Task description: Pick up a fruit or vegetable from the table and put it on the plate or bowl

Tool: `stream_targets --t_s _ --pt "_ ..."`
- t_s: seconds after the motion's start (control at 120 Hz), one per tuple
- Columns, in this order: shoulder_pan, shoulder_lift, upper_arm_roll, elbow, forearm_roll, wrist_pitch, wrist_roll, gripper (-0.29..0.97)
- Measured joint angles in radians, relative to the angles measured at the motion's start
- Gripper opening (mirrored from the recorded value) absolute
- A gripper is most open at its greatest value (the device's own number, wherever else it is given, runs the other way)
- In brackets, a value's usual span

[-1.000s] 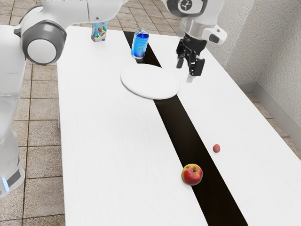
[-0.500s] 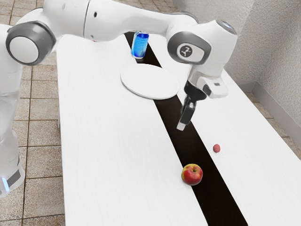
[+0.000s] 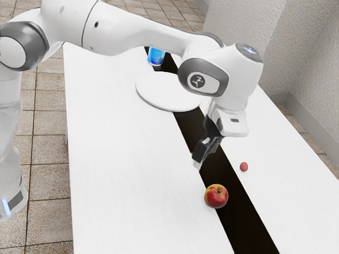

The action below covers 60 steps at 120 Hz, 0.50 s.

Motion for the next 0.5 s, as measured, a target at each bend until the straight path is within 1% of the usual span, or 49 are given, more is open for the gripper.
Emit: stream_targets --t_s 0.108,0.317,0.425,0.5 --pt "0.003 0.029 -0.003 0.002 0.023 0.052 0.032 0.68" --pt "-0.038 0.091 -0.006 0.025 0.012 0.121 0.079 0.68" --pt "-0.042 0.103 0.002 0.027 0.012 0.138 0.097 0.68" --pt "-0.04 0.119 0.018 0.027 0.025 0.149 0.109 0.68"
